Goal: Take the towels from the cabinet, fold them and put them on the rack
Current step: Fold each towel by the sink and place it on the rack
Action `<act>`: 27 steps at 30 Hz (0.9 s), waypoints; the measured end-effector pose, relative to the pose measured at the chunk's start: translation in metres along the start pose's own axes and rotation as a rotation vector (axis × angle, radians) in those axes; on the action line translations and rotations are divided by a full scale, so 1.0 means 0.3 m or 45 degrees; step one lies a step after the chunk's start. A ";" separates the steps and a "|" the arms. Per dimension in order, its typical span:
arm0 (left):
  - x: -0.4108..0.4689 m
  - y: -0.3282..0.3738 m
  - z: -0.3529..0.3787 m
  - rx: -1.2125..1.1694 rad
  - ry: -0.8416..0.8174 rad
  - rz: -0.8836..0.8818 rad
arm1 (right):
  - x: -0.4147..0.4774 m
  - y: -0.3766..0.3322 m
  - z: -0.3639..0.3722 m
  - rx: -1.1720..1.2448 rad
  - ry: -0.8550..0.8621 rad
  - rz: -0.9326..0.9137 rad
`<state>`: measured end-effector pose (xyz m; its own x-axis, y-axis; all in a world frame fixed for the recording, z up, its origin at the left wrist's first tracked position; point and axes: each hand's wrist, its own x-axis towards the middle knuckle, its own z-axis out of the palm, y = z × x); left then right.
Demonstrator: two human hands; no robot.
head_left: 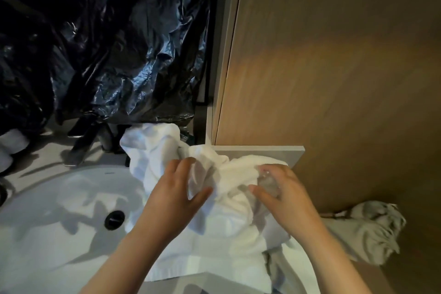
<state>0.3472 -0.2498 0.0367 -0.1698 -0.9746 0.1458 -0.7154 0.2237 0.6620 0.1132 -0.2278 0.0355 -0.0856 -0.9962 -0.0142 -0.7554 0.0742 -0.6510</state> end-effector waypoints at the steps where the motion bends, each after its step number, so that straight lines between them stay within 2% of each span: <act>1: 0.012 -0.004 0.005 0.006 -0.021 -0.026 | 0.023 -0.005 0.001 0.017 -0.017 -0.034; 6: 0.069 -0.003 0.029 0.089 0.013 -0.024 | 0.108 -0.001 0.016 -0.048 -0.130 -0.083; 10: 0.078 -0.001 0.025 -0.023 0.089 -0.042 | 0.124 0.020 0.023 -0.051 -0.147 -0.055; 17: -0.008 0.023 0.007 -0.050 0.045 -0.049 | 0.061 0.050 -0.010 0.071 -0.079 -0.061; 23: -0.087 0.018 -0.004 -0.045 0.069 -0.081 | -0.062 0.040 -0.025 0.248 0.173 0.025; 27: -0.113 0.022 -0.001 -0.043 0.092 -0.125 | -0.094 0.031 -0.017 0.139 0.071 0.117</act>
<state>0.3484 -0.2154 0.0363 -0.0500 -0.9902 0.1304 -0.7026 0.1276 0.7000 0.1053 -0.1988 0.0339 -0.1895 -0.9812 -0.0369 -0.6679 0.1563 -0.7277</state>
